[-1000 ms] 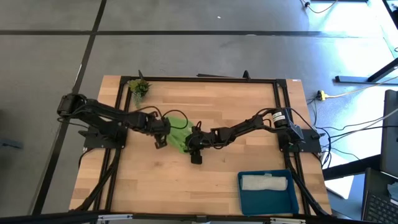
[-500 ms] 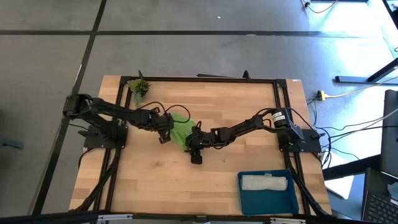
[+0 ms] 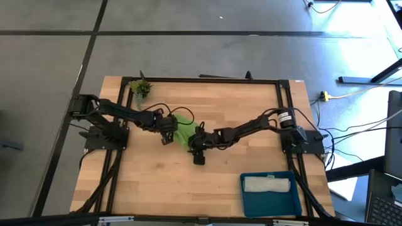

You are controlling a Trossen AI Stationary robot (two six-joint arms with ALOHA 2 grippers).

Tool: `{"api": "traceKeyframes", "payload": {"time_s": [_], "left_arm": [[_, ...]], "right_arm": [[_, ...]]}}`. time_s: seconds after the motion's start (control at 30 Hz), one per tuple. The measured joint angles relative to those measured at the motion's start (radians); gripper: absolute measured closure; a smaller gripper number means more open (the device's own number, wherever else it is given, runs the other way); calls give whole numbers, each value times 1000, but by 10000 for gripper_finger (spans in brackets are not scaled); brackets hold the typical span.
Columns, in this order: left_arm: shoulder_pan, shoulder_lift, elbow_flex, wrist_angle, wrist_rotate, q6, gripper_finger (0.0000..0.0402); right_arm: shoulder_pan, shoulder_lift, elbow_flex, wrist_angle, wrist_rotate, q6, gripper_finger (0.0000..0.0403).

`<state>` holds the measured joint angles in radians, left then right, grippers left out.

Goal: Roll microfiber towels into tight, uniform cylinder then place into a basket
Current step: Roll the green towel

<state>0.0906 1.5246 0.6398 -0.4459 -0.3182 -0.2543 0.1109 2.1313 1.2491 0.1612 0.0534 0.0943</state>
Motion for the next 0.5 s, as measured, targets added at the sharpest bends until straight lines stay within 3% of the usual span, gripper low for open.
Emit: {"api": "traceKeyframes", "payload": {"time_s": [0.3,0.5], "left_arm": [[-17,1,-2,5,-3,27,401],[-49,3,-4,6,-19,23,401]], "right_arm": [[73,-99,3,-15,132,6,214],[127,-101,4,3,129,4,214]]}}
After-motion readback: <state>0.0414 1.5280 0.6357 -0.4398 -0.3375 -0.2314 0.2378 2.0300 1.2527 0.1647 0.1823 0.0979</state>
